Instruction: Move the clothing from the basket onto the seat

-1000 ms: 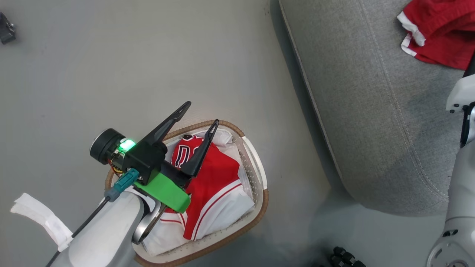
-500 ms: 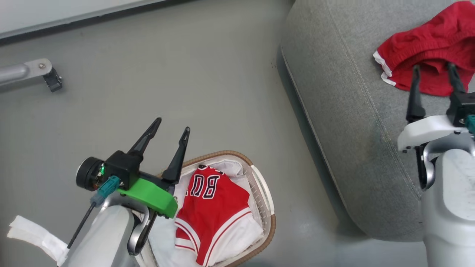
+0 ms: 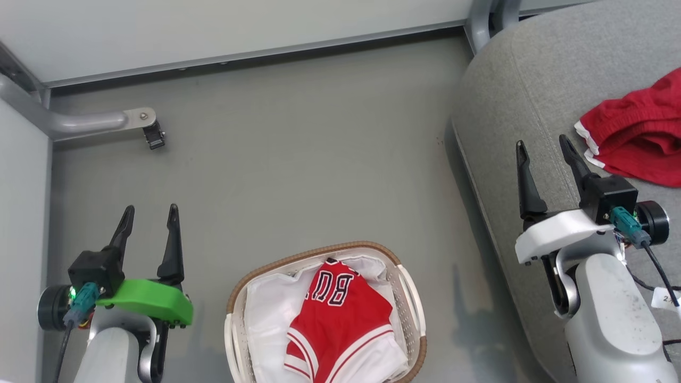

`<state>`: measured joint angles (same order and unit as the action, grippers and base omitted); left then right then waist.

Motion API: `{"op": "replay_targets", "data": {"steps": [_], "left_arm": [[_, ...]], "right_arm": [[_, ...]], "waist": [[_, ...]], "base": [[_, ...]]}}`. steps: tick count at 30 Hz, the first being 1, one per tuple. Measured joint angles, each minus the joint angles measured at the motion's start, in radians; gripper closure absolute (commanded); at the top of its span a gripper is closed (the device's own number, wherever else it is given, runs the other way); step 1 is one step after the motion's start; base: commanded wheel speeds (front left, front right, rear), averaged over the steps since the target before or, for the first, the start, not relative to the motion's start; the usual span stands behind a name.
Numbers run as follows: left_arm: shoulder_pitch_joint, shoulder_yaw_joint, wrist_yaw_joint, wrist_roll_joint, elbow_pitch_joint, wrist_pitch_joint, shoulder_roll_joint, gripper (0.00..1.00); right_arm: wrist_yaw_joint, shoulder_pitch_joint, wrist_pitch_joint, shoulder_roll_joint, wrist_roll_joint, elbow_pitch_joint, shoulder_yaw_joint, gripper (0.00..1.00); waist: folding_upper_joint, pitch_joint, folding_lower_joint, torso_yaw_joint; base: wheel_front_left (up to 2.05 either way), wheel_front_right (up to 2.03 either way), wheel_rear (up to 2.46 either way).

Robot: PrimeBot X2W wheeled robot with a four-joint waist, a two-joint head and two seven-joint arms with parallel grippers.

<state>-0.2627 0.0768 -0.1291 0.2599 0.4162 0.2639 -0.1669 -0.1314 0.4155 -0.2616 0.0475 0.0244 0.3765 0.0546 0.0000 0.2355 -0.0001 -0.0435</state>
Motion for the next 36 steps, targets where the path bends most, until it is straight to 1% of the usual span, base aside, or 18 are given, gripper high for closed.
{"op": "replay_targets", "data": {"steps": [5, 12, 15, 21, 27, 31, 36], "left_arm": [[0.070, -0.083, 0.000, -0.049, -0.030, 0.000, 0.033, 0.00], [0.179, -0.134, 0.000, -0.094, -0.094, 0.000, 0.075, 0.00], [0.222, -0.122, 0.000, -0.094, -0.116, 0.000, 0.094, 0.00], [0.260, -0.111, 0.000, -0.095, -0.125, 0.000, 0.103, 0.00], [0.257, -0.090, 0.000, -0.095, -0.125, 0.000, 0.106, 0.00], [0.236, -0.033, 0.000, -0.090, -0.103, 0.000, 0.091, 0.00], [0.171, 0.076, 0.000, -0.041, -0.046, 0.000, 0.070, 0.00]], "right_arm": [[0.000, -0.063, 0.000, 0.001, 0.042, -0.005, -0.031, 0.00], [0.000, -0.145, 0.000, 0.000, 0.048, -0.039, -0.049, 0.00], [0.000, -0.181, 0.000, 0.001, 0.060, -0.041, -0.049, 0.00], [0.000, -0.221, 0.000, 0.001, 0.072, -0.035, -0.061, 0.00], [0.000, -0.217, 0.000, 0.001, 0.072, -0.036, -0.064, 0.00], [0.000, -0.192, 0.000, 0.002, 0.070, -0.046, -0.066, 0.00], [0.000, -0.139, 0.000, 0.001, 0.063, -0.077, -0.076, 0.00]], "waist": [[0.0000, -0.038, 0.0000, 0.034], [0.0000, -0.096, 0.0000, 0.059], [0.0000, -0.121, 0.0000, 0.066], [0.0000, -0.159, 0.0000, 0.073], [0.0000, -0.148, 0.0000, 0.069], [0.0000, -0.120, 0.0000, 0.060], [0.0000, -0.058, 0.0000, 0.048]], "base": [[0.00, 0.00, 0.00], [0.00, 0.00, 0.00], [0.00, 0.00, 0.00], [0.00, 0.00, 0.00], [0.00, 0.00, 0.00], [0.00, 0.00, 0.00], [0.00, 0.00, 0.00]]}}
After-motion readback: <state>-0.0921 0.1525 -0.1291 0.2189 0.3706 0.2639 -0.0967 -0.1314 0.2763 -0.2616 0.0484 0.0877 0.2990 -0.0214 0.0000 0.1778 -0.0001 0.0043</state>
